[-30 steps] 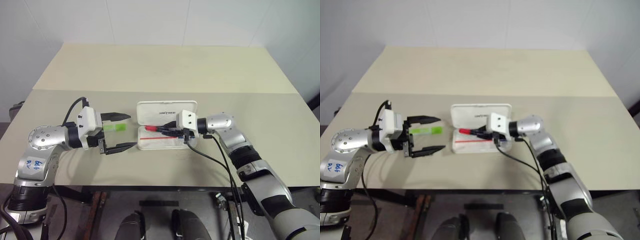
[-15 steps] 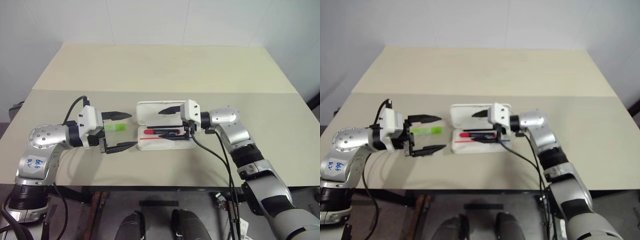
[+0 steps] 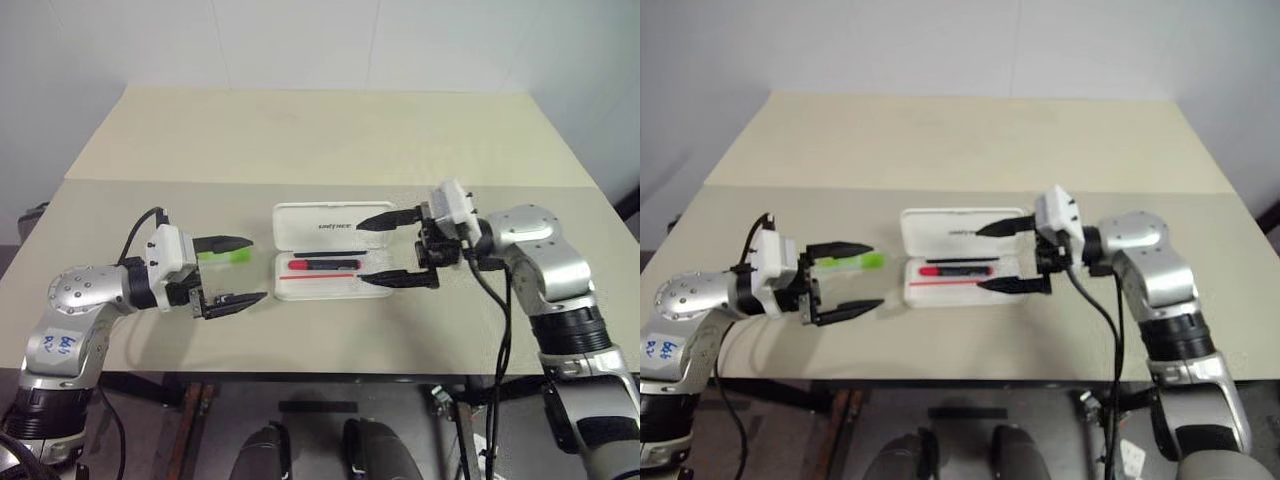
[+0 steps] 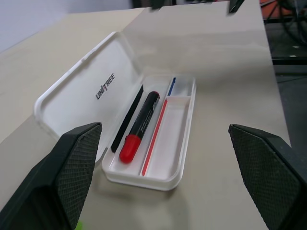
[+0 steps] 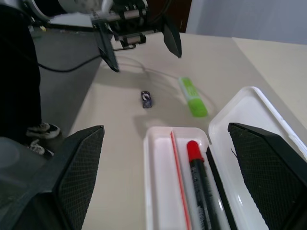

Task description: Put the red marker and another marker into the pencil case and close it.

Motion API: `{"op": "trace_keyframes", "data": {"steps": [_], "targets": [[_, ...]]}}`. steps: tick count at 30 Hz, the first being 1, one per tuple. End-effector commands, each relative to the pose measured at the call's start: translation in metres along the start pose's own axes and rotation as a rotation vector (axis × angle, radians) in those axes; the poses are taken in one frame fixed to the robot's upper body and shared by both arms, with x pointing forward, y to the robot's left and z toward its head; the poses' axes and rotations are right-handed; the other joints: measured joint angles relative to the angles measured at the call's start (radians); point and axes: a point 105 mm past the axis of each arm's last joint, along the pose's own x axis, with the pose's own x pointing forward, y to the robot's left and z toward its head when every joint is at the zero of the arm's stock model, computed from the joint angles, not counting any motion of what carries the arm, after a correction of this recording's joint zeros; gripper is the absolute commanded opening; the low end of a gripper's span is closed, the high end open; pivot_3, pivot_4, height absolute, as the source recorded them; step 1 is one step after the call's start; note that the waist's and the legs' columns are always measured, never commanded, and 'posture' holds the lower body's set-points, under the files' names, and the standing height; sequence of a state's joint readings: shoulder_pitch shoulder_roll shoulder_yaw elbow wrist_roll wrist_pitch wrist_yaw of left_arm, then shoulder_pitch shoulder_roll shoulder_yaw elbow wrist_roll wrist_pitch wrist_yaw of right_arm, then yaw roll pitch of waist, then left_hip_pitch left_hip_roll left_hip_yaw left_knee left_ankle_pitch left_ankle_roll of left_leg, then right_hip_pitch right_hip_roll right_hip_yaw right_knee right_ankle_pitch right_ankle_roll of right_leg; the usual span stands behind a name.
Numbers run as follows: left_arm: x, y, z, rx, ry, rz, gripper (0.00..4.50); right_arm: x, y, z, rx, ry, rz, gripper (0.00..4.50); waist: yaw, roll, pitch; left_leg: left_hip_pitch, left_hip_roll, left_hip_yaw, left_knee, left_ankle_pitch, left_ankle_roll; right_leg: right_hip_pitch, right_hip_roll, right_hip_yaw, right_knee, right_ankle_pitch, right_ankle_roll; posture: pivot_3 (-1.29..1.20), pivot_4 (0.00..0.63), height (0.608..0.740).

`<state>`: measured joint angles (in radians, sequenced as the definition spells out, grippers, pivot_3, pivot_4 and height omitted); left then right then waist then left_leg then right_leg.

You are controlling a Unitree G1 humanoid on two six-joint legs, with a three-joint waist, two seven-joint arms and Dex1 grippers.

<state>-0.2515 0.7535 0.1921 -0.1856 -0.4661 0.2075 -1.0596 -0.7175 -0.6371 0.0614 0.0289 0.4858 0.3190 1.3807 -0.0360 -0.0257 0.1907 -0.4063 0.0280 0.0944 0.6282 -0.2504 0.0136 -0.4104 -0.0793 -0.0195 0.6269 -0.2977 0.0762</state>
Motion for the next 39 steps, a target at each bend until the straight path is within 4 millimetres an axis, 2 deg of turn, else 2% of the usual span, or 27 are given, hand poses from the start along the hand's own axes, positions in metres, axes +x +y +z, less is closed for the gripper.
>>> {"op": "trace_keyframes", "data": {"steps": [1, 6, 14, 19, 26, 31, 39], "targets": [[-0.018, 0.011, 0.002, 0.063, 0.021, 0.101, 4.50, -0.008, 0.002, 0.020, -0.042, -0.038, -0.036, 4.36, 0.000, 0.000, 0.000, 0.000, 0.000, 0.000, 0.000, 0.000, 0.000, 0.000, 0.000, 0.000, 0.000, 0.000, 0.000, 0.00, 0.150, 0.740], [-0.037, 0.027, -0.015, 0.094, 0.096, 0.219, 4.50, -0.005, 0.002, 0.027, -0.051, -0.061, -0.073, 4.36, 0.003, 0.000, 0.000, 0.000, 0.000, 0.000, 0.000, 0.000, -0.001, 0.000, 0.000, 0.000, -0.001, 0.000, -0.001, 0.00, 0.150, 0.740], [-0.057, 0.052, -0.042, 0.118, 0.241, 0.368, 4.50, 0.002, 0.003, 0.027, -0.056, -0.067, -0.087, 4.36, 0.004, 0.000, 0.000, -0.001, 0.000, 0.000, -0.002, -0.001, -0.001, -0.001, 0.000, 0.000, -0.002, 0.000, -0.001, 0.00, 0.150, 0.740], [-0.059, 0.059, -0.051, 0.119, 0.291, 0.401, 4.50, 0.005, 0.005, 0.026, -0.055, -0.067, -0.088, 4.36, 0.004, 0.000, 0.000, -0.001, 0.000, 0.000, -0.003, -0.001, -0.001, -0.002, -0.001, -0.002, -0.003, 0.000, -0.001, 0.00, 0.150, 0.740], [-0.061, 0.062, -0.066, 0.058, 0.351, 0.330, 4.50, 0.008, 0.009, 0.025, -0.054, -0.070, -0.098, 4.36, 0.004, 0.000, 0.000, -0.001, 0.000, 0.001, -0.004, -0.001, -0.001, -0.002, -0.001, -0.003, -0.004, 0.000, -0.001, 0.00, 0.150, 0.740], [-0.062, 0.073, -0.075, 0.031, 0.371, 0.327, 4.50, 0.008, 0.010, 0.024, -0.057, -0.070, -0.114, 4.36, 0.005, 0.000, 0.000, -0.001, 0.000, 0.001, -0.004, -0.001, -0.001, -0.002, -0.001, -0.003, -0.003, 0.000, -0.001, 0.00, 0.150, 0.740], [-0.047, 0.084, -0.085, -0.045, 0.365, 0.303, 4.50, 0.006, 0.011, 0.025, -0.065, -0.066, -0.143, 4.36, 0.007, 0.000, 0.000, -0.001, 0.000, 0.002, -0.002, 0.001, 0.004, -0.002, -0.001, -0.006, -0.002, 0.000, -0.001, 0.00, 0.150, 0.740]]}}
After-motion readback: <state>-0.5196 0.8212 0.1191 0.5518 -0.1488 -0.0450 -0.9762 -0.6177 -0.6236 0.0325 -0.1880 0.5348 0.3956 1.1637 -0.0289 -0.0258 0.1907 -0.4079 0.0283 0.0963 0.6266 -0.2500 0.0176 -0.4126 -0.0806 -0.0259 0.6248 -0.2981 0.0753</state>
